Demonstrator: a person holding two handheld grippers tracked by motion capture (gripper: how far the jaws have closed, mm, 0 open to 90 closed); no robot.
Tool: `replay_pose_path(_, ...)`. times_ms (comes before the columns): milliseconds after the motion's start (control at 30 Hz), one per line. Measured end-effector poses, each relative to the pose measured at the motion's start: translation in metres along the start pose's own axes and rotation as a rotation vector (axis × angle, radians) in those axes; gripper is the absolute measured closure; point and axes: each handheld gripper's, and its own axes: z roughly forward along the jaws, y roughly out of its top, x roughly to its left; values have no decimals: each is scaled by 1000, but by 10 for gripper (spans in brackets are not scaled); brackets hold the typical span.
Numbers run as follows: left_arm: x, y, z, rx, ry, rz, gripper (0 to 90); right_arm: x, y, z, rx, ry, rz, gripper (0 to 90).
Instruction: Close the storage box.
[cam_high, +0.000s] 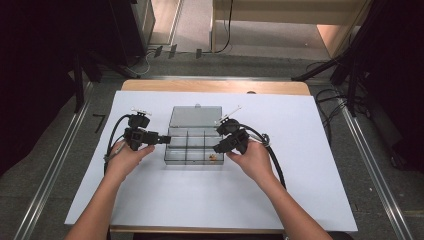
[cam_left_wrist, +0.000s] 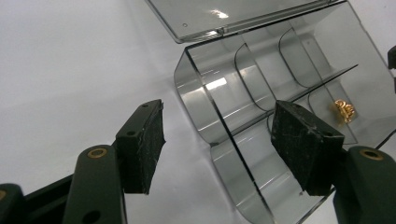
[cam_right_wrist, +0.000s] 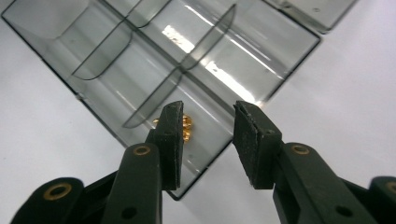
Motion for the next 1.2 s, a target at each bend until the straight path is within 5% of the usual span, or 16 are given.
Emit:
replay_pose_path(600, -4, 24, 5, -1, 18, 12, 357, -27, 3, -9, -103, -26, 89, 586)
replay_pose_path(1067, 3, 53, 11, 14, 50, -16, 364, -50, 36, -3, -104, -32, 203, 589)
replay_pose_path(1200, 7, 62, 18, 34, 51, -52, 385, -56, 49, 0, -73, -48, 230, 596)
